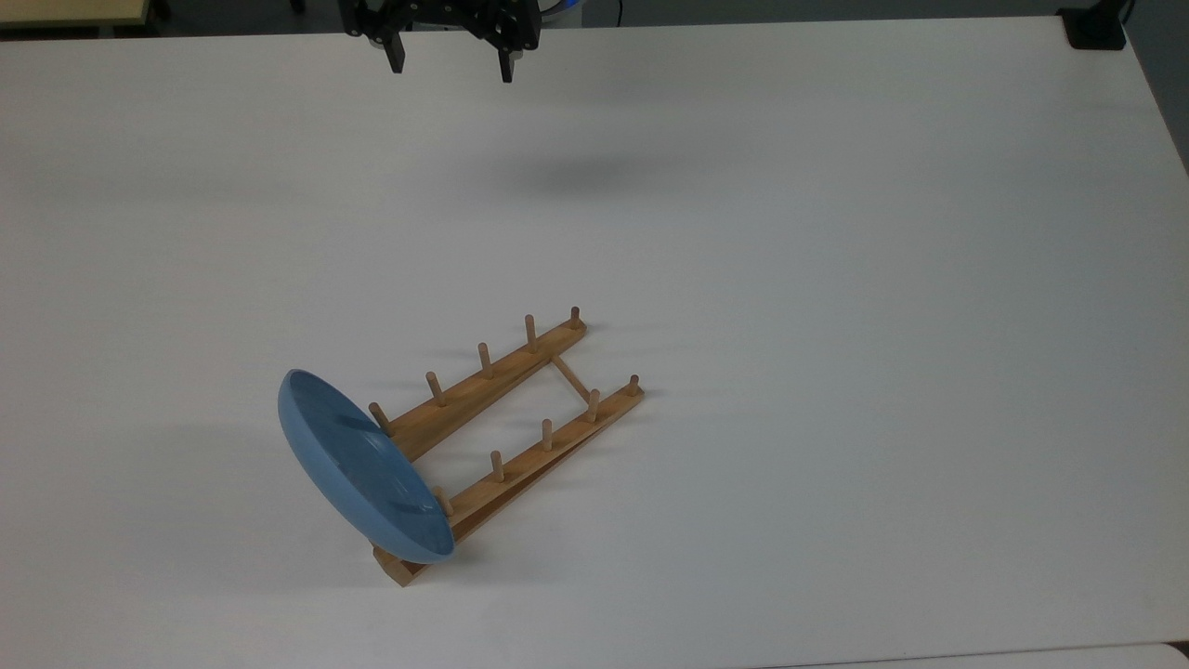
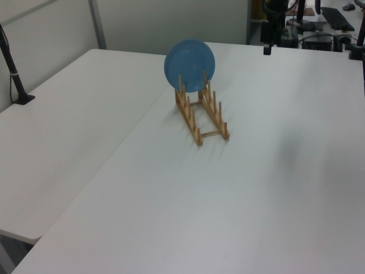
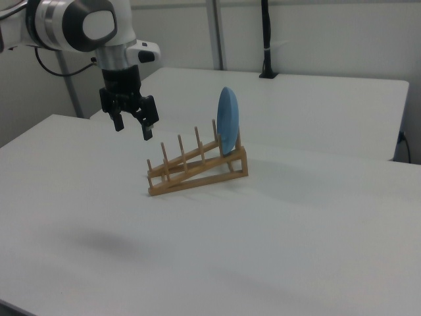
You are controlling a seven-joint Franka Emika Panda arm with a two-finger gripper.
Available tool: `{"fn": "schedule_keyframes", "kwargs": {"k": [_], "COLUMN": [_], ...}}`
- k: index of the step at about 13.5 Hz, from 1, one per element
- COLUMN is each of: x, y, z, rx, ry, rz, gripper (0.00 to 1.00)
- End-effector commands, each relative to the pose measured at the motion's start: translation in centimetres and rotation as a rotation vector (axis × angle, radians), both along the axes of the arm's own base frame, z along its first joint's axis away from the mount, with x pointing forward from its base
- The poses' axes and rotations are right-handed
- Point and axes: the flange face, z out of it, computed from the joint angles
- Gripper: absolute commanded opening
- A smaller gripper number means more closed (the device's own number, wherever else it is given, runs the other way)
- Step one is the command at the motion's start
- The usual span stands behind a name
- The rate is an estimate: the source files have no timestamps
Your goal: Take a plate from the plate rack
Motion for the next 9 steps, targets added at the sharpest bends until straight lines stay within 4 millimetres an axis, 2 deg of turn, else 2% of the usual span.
{"fn": "schedule_keyframes", "kwargs": {"k": [1, 7, 9], "x": [0.61, 0.67, 1.35], "y": [0.40, 0.34, 0.29], "z": [-0.20, -0.28, -0.88], "rx": [0.014, 0.015, 0.013], "ry": [-0.023, -0.023, -0.029], "rz": [0.035, 0.034, 0.044], "gripper": [1.00, 1.00, 1.00]}}
